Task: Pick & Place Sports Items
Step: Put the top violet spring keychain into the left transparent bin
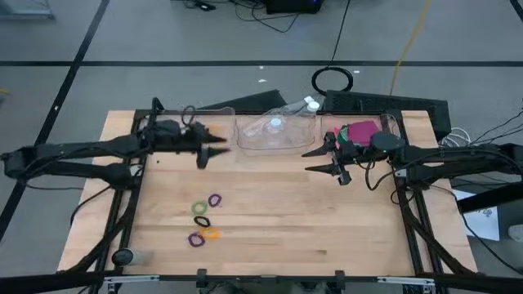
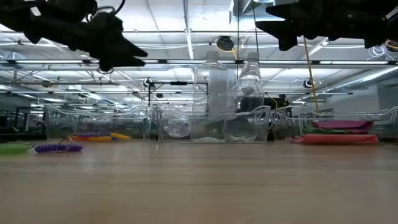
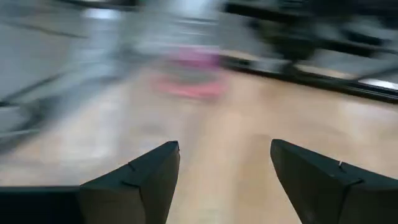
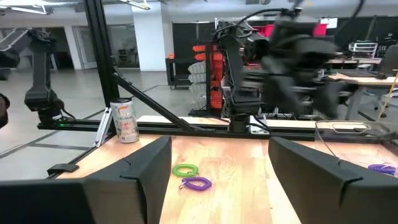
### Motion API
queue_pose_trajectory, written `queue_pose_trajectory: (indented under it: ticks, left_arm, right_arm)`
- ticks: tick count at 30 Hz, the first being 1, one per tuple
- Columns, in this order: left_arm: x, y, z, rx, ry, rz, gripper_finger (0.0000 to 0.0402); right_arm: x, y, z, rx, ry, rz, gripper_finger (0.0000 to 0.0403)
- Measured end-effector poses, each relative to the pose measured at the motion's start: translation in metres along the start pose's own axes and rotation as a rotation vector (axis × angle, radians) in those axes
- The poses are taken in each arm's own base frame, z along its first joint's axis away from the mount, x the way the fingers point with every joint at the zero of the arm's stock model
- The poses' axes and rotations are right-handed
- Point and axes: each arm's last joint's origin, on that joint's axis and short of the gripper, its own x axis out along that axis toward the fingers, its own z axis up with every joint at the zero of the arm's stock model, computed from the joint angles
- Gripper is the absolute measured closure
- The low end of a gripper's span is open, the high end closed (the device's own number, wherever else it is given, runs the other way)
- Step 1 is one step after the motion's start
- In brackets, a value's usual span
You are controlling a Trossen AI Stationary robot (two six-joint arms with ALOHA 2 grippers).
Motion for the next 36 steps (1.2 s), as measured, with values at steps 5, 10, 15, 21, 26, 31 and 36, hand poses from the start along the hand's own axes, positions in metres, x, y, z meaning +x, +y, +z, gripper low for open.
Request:
queue_pose_trajectory:
  ticks: [5, 10, 15, 21, 26, 31, 36]
  left_arm:
    - [0.007, -0.031, -0.009, 0.088, 0.063, -0.234, 0.0188]
    - [0.012, -0.056, -0.023, 0.158, 0.160, -0.365, 0.0188]
    - [0.018, -0.074, -0.041, 0.212, 0.279, -0.438, 0.0188]
    - [0.028, -0.085, -0.065, 0.236, 0.441, -0.404, 0.0188]
    - [0.038, -0.088, -0.085, 0.210, 0.569, -0.368, 0.0188]
    - [0.047, -0.087, -0.104, 0.188, 0.695, -0.329, 0.0188]
    - [0.053, -0.084, -0.120, 0.199, 0.789, -0.271, 0.0188]
  right_arm:
    - [0.000, 0.000, 0.000, 0.001, 0.000, 0.000, 0.0206]
    - [0.000, 0.000, 0.000, 0.002, 0.000, 0.000, 0.0206]
    - [0.000, 0.000, 0.000, 0.002, -0.001, 0.000, 0.0206]
    - [0.000, 0.000, 0.000, 0.002, -0.001, 0.000, 0.0206]
    - [0.000, 0.000, 0.000, 0.002, -0.001, 0.000, 0.0206]
    - [0.000, 0.000, 0.000, 0.002, -0.001, 0.000, 0.0206]
    - [0.000, 0.000, 0.000, 0.002, -0.001, 0.000, 0.0206]
